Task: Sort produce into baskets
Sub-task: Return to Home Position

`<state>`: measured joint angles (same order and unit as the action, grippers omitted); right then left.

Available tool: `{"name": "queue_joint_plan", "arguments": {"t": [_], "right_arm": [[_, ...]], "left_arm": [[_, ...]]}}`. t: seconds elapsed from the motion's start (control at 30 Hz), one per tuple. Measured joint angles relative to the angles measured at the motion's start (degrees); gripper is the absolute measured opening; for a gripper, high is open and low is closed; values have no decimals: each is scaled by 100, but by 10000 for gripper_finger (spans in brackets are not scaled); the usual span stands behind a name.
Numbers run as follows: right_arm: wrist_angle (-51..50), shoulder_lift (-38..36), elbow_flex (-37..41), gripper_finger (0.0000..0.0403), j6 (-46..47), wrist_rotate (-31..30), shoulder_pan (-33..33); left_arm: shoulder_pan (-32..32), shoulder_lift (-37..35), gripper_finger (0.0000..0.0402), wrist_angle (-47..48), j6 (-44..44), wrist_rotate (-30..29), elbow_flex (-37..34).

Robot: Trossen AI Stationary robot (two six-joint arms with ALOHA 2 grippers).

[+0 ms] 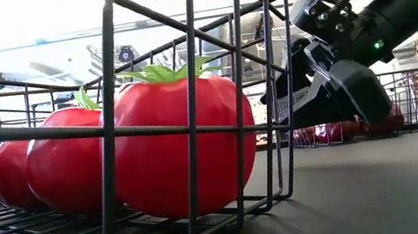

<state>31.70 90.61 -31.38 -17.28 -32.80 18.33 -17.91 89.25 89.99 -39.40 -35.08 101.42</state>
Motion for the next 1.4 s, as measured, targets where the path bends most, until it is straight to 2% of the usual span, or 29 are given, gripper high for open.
{"name": "queue_joint_plan", "arguments": {"t": [0.23, 0.33, 0.5, 0.57, 0.63, 0.77, 0.83, 0.97, 1.1, 1.23, 1.33, 1.4], "right_arm": [[-36, -197, 4, 378, -55, -28, 0], [-299, -624, 4, 378, 109, -29, 4], [-1140, -1619, 62, 378, 751, 184, 4], [-1533, -2024, 110, 378, 929, 609, 2], [-1838, -2421, 191, 378, 1054, 1288, 2], [-1910, -3176, 402, 378, 1102, 2710, 2], [-1897, -3545, 473, 378, 1229, 3077, 4], [-1897, -4286, 693, 378, 1644, 3122, 1], [-1987, -5101, 861, 378, 1489, 3062, -68], [-2307, -6043, 872, 378, 1738, 2518, -204], [-2528, -6713, 872, 378, 1625, 2512, -225], [-2642, -7132, 886, 378, 1536, 2529, -223]], "left_arm": [[-359, -1682, 393, -355, -831, -215, -1418], [-387, -2512, 393, -1208, -730, -228, -2293], [-385, -3883, 393, -2810, 58, -233, -3957], [-386, -4422, 393, -3320, 247, -243, -4612], [-385, -4931, 393, -3770, 320, -248, -5269], [-385, -5820, 393, -4529, 401, -233, -6416], [-385, -6192, 393, -4779, 453, -230, -6862], [-385, -6819, 393, -5065, 640, -226, -7473], [-385, -7342, 393, -5209, 754, -137, -7784], [-385, -7660, 393, -6302, 605, -16, -8085], [-385, -7730, 393, -6846, 1169, 459, -8331], [-387, -7724, 393, -7157, 1448, 515, -8544]]}}
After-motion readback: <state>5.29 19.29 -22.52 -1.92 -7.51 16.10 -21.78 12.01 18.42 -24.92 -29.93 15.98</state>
